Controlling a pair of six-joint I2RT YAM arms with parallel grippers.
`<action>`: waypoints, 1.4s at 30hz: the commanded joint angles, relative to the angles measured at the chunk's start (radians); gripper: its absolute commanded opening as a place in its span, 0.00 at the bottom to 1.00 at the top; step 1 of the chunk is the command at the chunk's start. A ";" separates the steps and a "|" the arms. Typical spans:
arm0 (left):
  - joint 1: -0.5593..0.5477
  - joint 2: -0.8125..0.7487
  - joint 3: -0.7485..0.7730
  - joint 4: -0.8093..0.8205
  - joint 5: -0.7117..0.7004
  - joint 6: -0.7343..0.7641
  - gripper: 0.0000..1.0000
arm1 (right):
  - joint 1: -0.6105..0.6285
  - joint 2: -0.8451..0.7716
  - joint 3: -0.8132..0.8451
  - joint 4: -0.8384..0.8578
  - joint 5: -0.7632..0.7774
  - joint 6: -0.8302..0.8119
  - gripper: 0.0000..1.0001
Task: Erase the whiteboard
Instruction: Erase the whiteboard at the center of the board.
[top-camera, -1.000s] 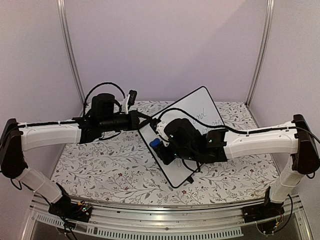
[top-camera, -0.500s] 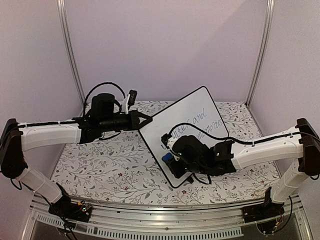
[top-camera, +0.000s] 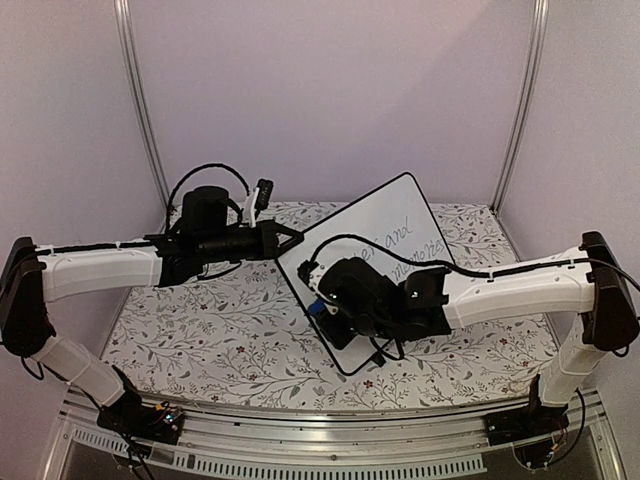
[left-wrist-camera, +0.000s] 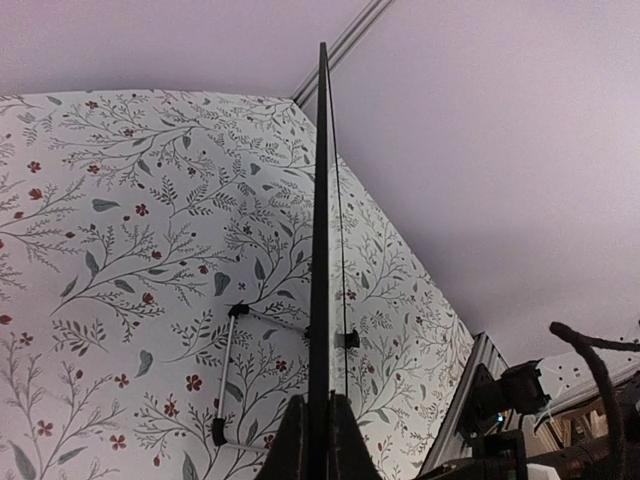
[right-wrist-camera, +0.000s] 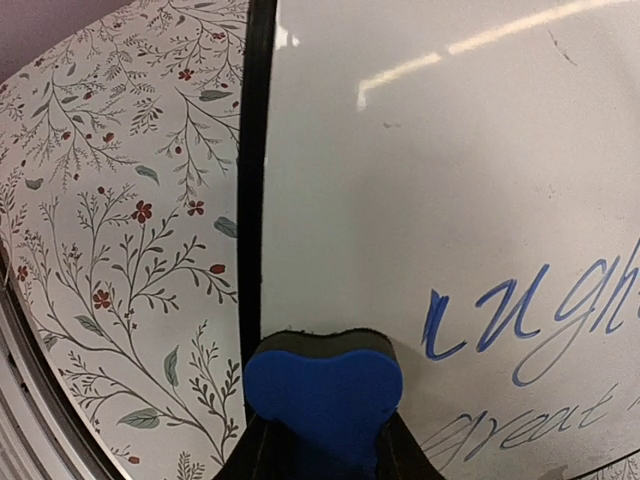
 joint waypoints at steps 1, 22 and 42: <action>-0.056 -0.004 0.005 0.009 0.125 0.008 0.00 | -0.012 0.075 0.036 0.040 0.021 -0.055 0.17; -0.056 -0.010 0.004 0.011 0.124 0.007 0.00 | -0.097 -0.033 -0.180 0.117 -0.045 -0.006 0.16; -0.056 -0.015 0.005 0.012 0.126 0.009 0.00 | -0.192 0.024 0.005 0.143 -0.084 -0.122 0.16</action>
